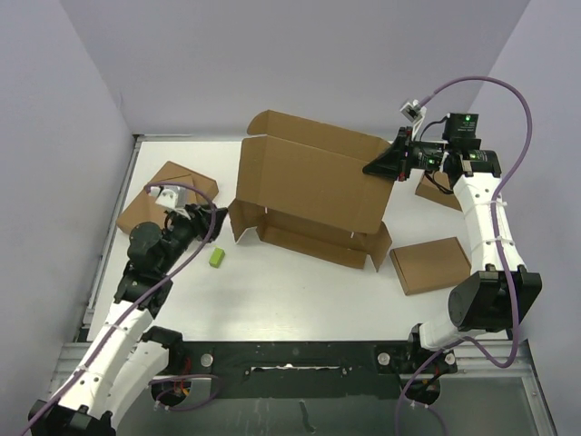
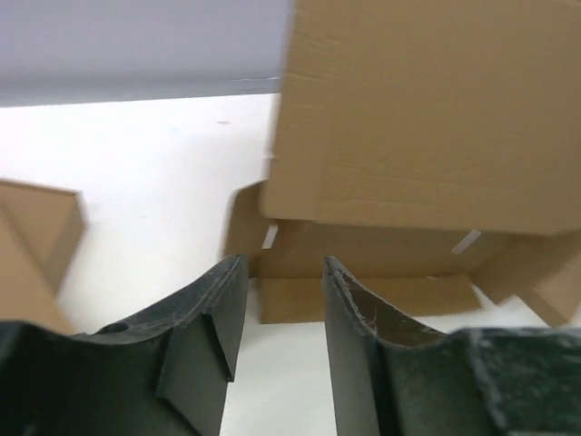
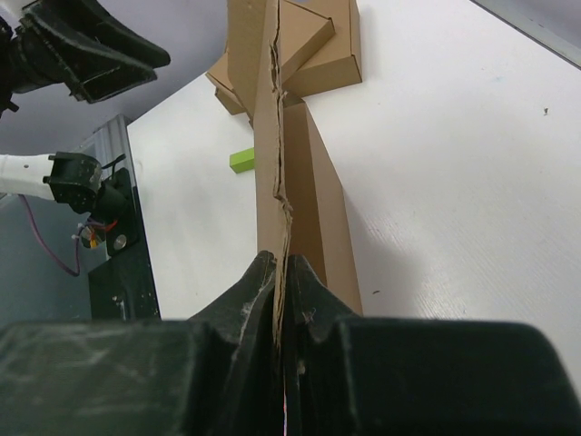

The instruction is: Fold the paper box

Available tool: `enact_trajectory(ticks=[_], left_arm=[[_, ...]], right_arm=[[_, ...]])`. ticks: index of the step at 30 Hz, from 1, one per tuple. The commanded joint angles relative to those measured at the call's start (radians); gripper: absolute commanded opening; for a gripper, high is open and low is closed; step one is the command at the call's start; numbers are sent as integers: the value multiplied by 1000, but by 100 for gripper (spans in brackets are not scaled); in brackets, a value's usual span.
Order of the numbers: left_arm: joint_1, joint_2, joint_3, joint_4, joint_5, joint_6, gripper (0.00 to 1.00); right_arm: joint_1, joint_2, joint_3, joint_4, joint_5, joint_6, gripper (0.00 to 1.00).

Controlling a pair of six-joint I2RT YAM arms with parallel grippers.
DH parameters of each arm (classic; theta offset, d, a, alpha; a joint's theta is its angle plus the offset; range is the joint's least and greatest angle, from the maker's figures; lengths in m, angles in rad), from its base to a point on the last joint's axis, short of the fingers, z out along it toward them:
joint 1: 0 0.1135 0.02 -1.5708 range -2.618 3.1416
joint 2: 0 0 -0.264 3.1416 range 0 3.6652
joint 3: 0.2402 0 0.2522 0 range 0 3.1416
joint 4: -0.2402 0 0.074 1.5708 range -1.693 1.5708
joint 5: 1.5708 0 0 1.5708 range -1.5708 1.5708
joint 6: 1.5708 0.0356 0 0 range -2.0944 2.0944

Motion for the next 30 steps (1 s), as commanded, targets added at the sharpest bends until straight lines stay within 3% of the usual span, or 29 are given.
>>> enact_trajectory(ticks=[1, 4, 7, 11, 15, 22, 30], left_arm=[[55, 87, 72, -154, -256, 72, 33], [128, 222, 76, -72, -259, 111, 27], [181, 370, 50, 158, -136, 141, 24], [184, 577, 93, 361, -24, 214, 26], [188, 728, 166, 437, 109, 254, 29], [189, 834, 181, 505, 314, 283, 32], [189, 915, 68, 787, 480, 159, 32]], right_arm=[[-4, -18, 16, 9, -11, -10, 0], [-4, -19, 15, 12, -11, -5, 0], [-4, -22, 14, 13, -12, -5, 0], [-3, -21, 14, 17, -13, 0, 0], [-2, -23, 11, 20, -14, 4, 0], [-6, -17, 15, 22, -20, 4, 0], [-11, -24, 16, 25, -27, 10, 0]])
